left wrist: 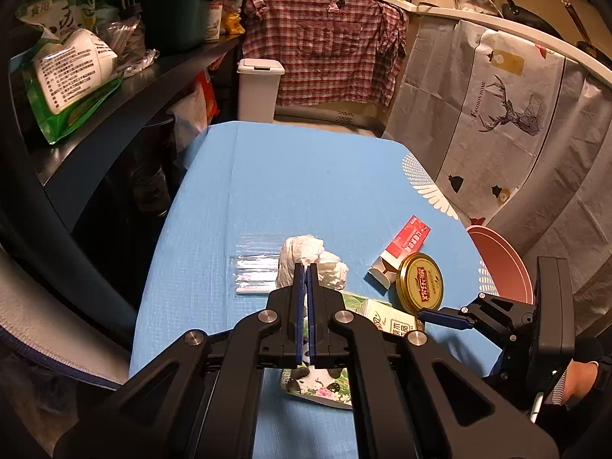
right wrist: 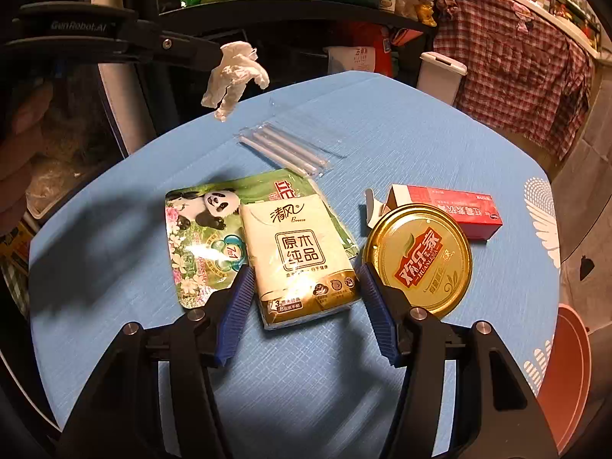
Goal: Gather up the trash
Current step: 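Grasp the crumpled white tissue with the left gripper while the right grasps the tissue pack, then carry the white tissue and tissue pack over the pink bin with both grippers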
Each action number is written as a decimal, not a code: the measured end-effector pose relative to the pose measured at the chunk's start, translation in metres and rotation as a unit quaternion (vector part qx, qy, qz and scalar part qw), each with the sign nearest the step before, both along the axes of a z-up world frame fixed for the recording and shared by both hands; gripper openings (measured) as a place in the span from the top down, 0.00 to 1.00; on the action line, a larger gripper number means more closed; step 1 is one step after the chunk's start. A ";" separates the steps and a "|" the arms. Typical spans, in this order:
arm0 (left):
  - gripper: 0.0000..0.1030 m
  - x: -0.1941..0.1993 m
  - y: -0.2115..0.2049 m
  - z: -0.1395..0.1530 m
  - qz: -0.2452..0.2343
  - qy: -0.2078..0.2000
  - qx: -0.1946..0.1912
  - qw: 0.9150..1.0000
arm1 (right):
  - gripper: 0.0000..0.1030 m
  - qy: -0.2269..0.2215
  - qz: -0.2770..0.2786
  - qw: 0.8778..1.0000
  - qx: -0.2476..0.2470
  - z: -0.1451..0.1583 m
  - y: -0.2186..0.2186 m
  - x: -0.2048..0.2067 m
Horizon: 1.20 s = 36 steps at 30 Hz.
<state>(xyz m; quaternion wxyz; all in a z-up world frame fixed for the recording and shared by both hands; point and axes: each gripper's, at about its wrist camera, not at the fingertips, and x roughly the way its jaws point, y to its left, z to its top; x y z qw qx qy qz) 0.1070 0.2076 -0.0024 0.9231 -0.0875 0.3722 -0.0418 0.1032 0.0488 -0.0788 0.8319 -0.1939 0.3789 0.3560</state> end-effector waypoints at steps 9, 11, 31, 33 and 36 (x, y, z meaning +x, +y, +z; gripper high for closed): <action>0.99 -0.004 -0.002 0.001 -0.001 -0.002 0.008 1.000 | 0.46 0.002 0.000 1.000 -0.005 0.000 -0.002 0.001; 0.99 -0.005 -0.002 0.001 0.000 -0.003 0.010 1.000 | 0.51 -0.002 0.002 1.000 -0.001 0.001 -0.002 0.000; 0.99 -0.019 -0.009 0.016 -0.002 -0.023 0.013 1.000 | 0.65 -0.051 -0.024 0.997 0.054 0.059 -0.037 -0.021; 0.99 -0.021 -0.012 0.017 -0.004 -0.025 0.013 1.000 | 0.65 -0.058 -0.035 0.996 0.065 0.069 -0.044 -0.020; 0.99 -0.023 -0.020 0.021 -0.007 -0.029 0.013 0.999 | 0.65 -0.066 -0.049 0.993 0.079 0.082 -0.055 -0.020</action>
